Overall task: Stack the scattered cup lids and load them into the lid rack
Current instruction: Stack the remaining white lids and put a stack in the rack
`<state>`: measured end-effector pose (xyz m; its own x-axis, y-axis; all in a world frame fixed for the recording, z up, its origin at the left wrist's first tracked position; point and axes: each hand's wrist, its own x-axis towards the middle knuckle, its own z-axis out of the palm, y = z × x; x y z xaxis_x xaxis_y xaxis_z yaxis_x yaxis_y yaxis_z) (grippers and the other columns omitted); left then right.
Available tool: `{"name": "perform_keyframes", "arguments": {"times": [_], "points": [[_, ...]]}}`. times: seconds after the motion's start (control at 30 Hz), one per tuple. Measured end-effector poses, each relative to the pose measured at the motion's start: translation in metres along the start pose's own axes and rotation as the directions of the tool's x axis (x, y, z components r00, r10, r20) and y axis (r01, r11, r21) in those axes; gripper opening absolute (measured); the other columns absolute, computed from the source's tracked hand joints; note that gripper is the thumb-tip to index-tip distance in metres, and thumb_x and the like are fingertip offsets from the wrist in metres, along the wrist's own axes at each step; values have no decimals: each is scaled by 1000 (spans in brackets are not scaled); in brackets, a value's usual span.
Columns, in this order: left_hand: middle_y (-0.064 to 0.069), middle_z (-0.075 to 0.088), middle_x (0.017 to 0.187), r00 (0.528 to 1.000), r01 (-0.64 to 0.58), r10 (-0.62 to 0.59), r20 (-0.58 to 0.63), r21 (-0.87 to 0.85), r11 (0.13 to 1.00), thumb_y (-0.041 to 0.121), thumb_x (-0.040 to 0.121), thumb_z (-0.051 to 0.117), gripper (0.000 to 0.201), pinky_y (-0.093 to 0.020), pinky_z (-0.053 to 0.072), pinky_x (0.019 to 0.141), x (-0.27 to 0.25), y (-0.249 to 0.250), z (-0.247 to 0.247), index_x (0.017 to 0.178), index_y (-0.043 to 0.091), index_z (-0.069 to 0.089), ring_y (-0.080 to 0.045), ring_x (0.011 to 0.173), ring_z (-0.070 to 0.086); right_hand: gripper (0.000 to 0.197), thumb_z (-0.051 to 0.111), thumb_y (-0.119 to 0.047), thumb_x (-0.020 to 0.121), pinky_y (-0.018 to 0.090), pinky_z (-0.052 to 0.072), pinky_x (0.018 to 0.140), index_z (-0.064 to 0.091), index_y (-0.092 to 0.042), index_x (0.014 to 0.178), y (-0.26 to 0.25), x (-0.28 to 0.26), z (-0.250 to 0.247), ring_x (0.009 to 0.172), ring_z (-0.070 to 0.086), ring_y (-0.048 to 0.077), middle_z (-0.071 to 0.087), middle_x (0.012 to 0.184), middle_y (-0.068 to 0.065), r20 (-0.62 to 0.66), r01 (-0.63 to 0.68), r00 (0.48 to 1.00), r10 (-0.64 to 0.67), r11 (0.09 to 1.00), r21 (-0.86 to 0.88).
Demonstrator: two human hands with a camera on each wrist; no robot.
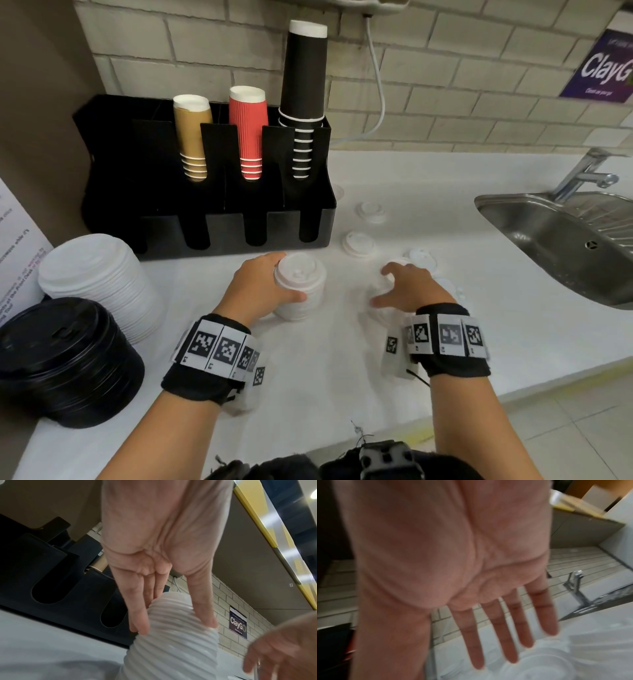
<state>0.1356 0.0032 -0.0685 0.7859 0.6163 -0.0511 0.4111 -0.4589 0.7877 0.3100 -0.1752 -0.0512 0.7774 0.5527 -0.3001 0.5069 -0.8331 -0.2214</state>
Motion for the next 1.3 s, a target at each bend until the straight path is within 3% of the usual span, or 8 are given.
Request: {"name": "perform_keyframes", "arguments": {"times": [0.33, 0.47, 0.6, 0.7, 0.83, 1.13, 1.23, 1.3], "points": [[3, 64, 124, 1000, -11, 11, -3, 17, 1000, 24, 67, 88, 65, -42, 44, 102, -1, 3, 1, 126, 22, 62, -19, 117, 54, 77, 73, -43, 77, 43, 39, 101, 29, -22, 137, -5, -7, 12, 130, 34, 32, 53, 123, 10, 79, -135, 987, 141, 988, -73], [3, 63, 125, 1000, -9, 9, -6, 10, 1000, 23, 67, 88, 66, -41, 44, 102, -1, 3, 1, 127, 22, 61, -19, 117, 54, 75, 74, -36, 78, 36, 44, 87, 28, -32, 137, -10, -7, -1, 117, 47, 30, 54, 117, 9, 70, 50, 996, -59, 992, 118], [3, 64, 122, 1000, -2, 2, -9, -2, 1000, 23, 64, 89, 68, -41, 46, 99, 0, 2, 2, 126, 22, 61, -19, 113, 56, 57, 78, -24, 74, 18, 42, 68, 45, -34, 120, -29, -7, -10, 95, 54, 18, 55, 105, -3, -136, 340, 940, -313, 820, 460], [5, 66, 117, 1000, -9, 8, -19, -12, 1000, 25, 63, 90, 67, -39, 48, 96, -1, 1, 3, 124, 23, 63, -18, 110, 57, 43, 78, -15, 73, 16, 45, 70, 49, -27, 103, -49, -8, -3, 90, 55, 12, 56, 100, -10, -287, 466, 884, -369, 643, 608], [5, 65, 115, 999, -24, 23, -34, -18, 1000, 26, 63, 89, 67, -35, 49, 91, -2, -1, 4, 124, 24, 63, -17, 107, 58, 30, 73, -3, 76, 11, 45, 73, 51, -14, 92, -64, -5, 15, 89, 56, 12, 59, 97, 2, -369, 512, 859, -356, 563, 649], [4, 62, 121, 999, -24, 23, -35, -29, 999, 23, 63, 90, 69, -38, 49, 97, -1, -3, 4, 126, 24, 60, -17, 109, 57, 26, 60, 3, 85, 16, 42, 86, 58, -15, 104, -56, 6, 20, 107, 55, 16, 45, 123, 7, -425, 491, 861, -279, 675, 552], [5, 62, 121, 999, -24, 22, -34, -36, 999, 24, 64, 90, 69, -40, 49, 97, -1, -3, 5, 126, 23, 60, -18, 108, 58, 28, 55, 4, 85, 7, 44, 79, 58, -23, 94, -53, 6, 3, 103, 61, 16, 51, 117, 5, -619, 601, 766, -176, 540, 590], [4, 63, 120, 999, -25, 23, -35, -39, 999, 23, 64, 90, 69, -40, 50, 96, 0, -4, 4, 127, 22, 61, -19, 108, 59, 30, 53, 2, 87, 11, 45, 77, 59, -27, 89, -58, 5, -3, 97, 63, 8, 60, 109, -1, -619, 624, 773, -137, 334, 706]]}}
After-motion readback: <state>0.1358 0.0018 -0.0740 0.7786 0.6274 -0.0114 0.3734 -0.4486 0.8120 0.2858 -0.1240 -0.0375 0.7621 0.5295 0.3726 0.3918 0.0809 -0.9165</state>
